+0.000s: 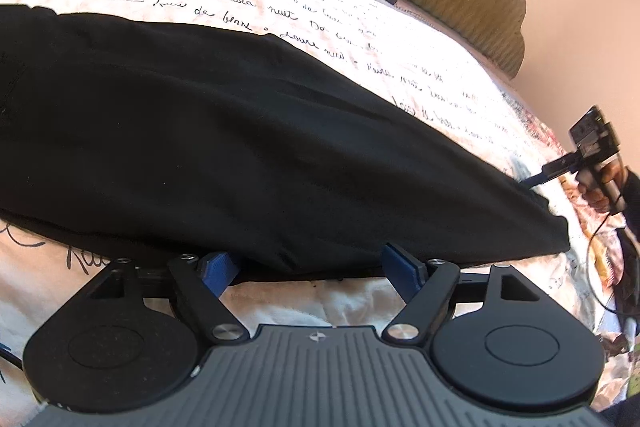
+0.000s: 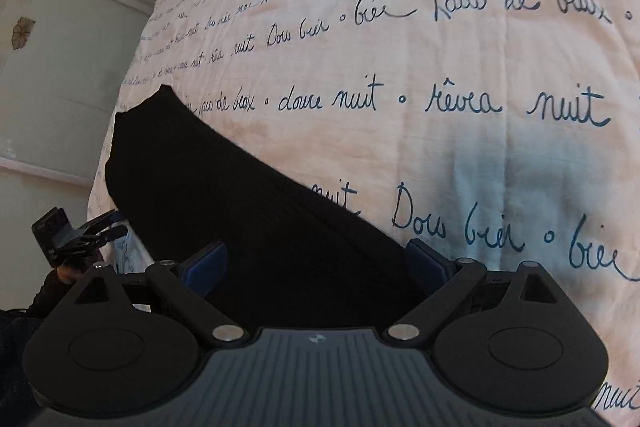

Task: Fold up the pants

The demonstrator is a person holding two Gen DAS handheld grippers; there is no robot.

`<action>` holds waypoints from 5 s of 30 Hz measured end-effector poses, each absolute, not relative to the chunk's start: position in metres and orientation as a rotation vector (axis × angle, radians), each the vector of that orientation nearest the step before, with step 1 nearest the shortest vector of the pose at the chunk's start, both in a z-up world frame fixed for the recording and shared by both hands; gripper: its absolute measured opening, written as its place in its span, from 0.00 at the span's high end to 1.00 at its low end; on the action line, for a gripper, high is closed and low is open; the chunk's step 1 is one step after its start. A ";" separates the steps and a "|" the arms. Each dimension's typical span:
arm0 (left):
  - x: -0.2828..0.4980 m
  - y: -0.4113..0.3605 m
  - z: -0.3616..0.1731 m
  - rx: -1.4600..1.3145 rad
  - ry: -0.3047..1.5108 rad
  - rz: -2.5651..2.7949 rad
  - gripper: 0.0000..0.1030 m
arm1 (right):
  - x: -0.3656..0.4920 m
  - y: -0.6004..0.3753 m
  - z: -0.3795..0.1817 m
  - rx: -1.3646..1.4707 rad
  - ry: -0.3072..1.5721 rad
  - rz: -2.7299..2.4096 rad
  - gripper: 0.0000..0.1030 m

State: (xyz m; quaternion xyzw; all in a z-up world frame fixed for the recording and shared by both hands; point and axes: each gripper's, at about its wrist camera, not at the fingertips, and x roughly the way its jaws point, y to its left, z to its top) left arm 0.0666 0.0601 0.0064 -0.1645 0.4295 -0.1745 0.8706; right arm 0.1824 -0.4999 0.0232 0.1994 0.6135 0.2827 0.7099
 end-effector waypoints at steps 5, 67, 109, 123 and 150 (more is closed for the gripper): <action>0.067 0.061 0.006 -0.380 0.895 -0.352 0.22 | 0.200 -0.509 0.012 0.526 1.436 0.713 0.07; 0.096 -0.033 0.055 -0.268 0.734 -0.591 0.12 | 0.195 -0.501 0.018 0.386 1.256 0.861 0.96; 0.118 -0.047 -0.033 -0.251 0.667 -0.693 0.05 | -0.087 -0.507 -0.029 1.273 0.383 -0.330 0.18; 0.111 -0.055 -0.031 -0.182 0.664 -0.665 0.05 | -0.047 -0.488 -0.031 1.058 0.391 -0.429 0.79; 0.108 -0.059 -0.031 -0.142 0.662 -0.648 0.04 | -0.020 -0.457 -0.005 0.757 0.446 -0.432 0.93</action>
